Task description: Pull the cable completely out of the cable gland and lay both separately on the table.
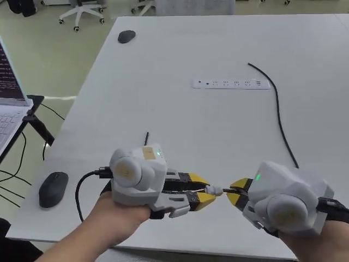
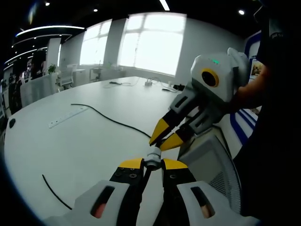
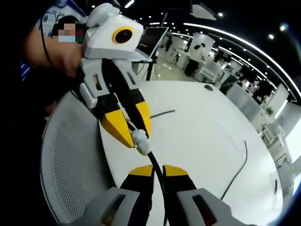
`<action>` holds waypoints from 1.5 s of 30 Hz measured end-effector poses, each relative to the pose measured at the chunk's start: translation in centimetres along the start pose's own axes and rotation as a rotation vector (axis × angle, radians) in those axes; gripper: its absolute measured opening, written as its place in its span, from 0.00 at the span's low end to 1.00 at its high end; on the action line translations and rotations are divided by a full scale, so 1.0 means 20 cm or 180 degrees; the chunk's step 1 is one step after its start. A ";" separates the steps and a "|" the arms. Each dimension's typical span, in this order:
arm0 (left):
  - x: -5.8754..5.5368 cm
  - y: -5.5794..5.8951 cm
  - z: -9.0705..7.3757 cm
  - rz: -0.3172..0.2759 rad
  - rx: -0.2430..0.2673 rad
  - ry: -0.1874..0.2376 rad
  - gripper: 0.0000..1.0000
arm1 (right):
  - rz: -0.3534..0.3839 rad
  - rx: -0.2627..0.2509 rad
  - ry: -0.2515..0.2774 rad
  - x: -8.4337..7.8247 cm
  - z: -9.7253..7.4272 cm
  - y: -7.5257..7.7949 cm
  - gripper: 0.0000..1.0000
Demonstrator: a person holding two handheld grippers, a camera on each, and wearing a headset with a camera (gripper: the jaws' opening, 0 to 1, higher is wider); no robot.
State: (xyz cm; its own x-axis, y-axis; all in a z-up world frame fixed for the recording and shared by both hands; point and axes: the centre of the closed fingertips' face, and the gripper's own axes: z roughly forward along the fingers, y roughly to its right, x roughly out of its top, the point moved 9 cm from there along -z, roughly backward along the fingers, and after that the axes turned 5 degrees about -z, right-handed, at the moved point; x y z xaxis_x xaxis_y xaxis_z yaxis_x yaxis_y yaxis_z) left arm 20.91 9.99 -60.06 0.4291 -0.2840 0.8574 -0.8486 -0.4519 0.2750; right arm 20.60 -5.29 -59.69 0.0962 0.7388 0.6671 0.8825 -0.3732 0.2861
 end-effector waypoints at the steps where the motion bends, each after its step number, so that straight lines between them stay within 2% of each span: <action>1: 0.00 0.00 0.00 0.0003 0.0001 0.0002 0.15 | 0.0012 -0.0002 0.0000 0.00 0.00 0.00 0.01; 4: 0.00 -0.01 0.00 0.0022 0.0016 0.0008 0.15 | 0.0081 -0.0028 -0.0037 -0.03 0.01 0.02 0.01; 8: 0.00 -0.01 -0.01 0.0017 0.0028 0.0031 0.15 | 0.0290 -0.0077 -0.0026 -0.07 0.01 0.03 0.00; 14: 0.02 -0.01 -0.03 0.0022 0.0027 0.0131 0.15 | 0.0465 -0.0192 0.0059 -0.11 -0.01 0.05 0.00; 17: 0.02 -0.01 -0.03 -0.0002 0.0028 0.0151 0.15 | 0.0703 -0.0221 0.0103 -0.14 -0.01 0.06 0.00; 21: 0.02 -0.02 -0.04 -0.0002 0.0026 0.0145 0.15 | 0.0847 -0.0236 0.0055 -0.21 0.01 0.07 0.00; 26: 0.00 -0.01 -0.03 -0.0011 0.0021 0.0117 0.15 | 0.1211 -0.0244 -0.0080 -0.31 0.03 0.08 0.00; 29: 0.00 -0.01 -0.03 0.0003 0.0018 0.0110 0.15 | 0.1529 -0.0224 -0.0209 -0.37 0.06 0.09 0.00; 31: 0.00 -0.01 -0.02 0.0014 0.0021 0.0127 0.15 | 0.1652 -0.0231 -0.0186 -0.39 0.08 0.10 0.00; 40: 0.00 -0.03 -0.01 -0.0039 0.0032 0.0093 0.15 | 0.1583 -0.0194 -0.0175 -0.39 0.08 0.09 0.00; 45: 0.01 -0.05 -0.02 -0.0017 0.0099 0.0117 0.15 | 0.1344 -0.0161 -0.0122 -0.39 0.07 0.07 0.00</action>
State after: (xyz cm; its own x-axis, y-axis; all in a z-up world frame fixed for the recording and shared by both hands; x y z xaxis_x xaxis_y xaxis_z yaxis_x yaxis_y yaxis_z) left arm 21.64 10.62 -60.05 0.4215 -0.2504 0.8716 -0.8361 -0.4795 0.2665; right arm 21.77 -10.76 -65.50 0.4620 0.5352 0.7072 0.7384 -0.6738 0.0275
